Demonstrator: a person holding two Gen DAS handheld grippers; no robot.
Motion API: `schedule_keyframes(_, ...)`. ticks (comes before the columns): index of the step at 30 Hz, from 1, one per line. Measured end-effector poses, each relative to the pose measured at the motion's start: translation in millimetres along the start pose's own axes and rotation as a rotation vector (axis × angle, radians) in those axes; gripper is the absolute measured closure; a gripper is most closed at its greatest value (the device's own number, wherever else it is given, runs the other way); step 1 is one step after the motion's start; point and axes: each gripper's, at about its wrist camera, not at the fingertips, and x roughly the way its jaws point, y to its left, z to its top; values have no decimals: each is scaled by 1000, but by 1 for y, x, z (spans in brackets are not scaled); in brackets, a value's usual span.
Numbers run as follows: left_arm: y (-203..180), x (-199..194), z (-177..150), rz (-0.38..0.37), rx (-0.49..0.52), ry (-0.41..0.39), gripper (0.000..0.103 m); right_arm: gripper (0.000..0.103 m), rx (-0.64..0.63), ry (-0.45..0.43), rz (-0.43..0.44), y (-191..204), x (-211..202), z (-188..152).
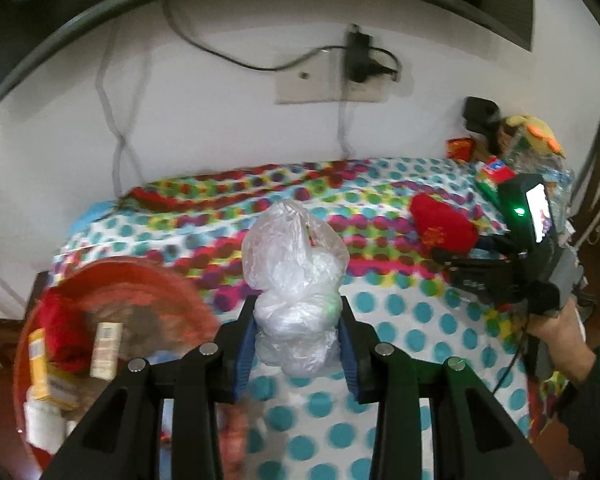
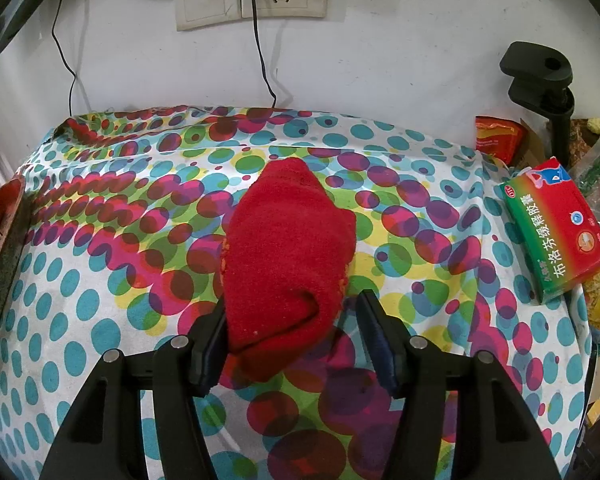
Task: Organize objects
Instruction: 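Carry the white plastic bag to the red tray and release it with the left tool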
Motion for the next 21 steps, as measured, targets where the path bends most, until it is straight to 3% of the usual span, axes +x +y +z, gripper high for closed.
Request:
schedule_keyframes(8,64,-17,-8,106,-90,0,66,45,2,1,-1,0,0,0)
schedule_keyframes(14,105,-15,-20,139,-165,29,66,44,1,1,-4,0,0,0)
schedule_keyframes(21,137,-6,-30,211,-167,60,66,44,1,2,-4,-1,0,0)
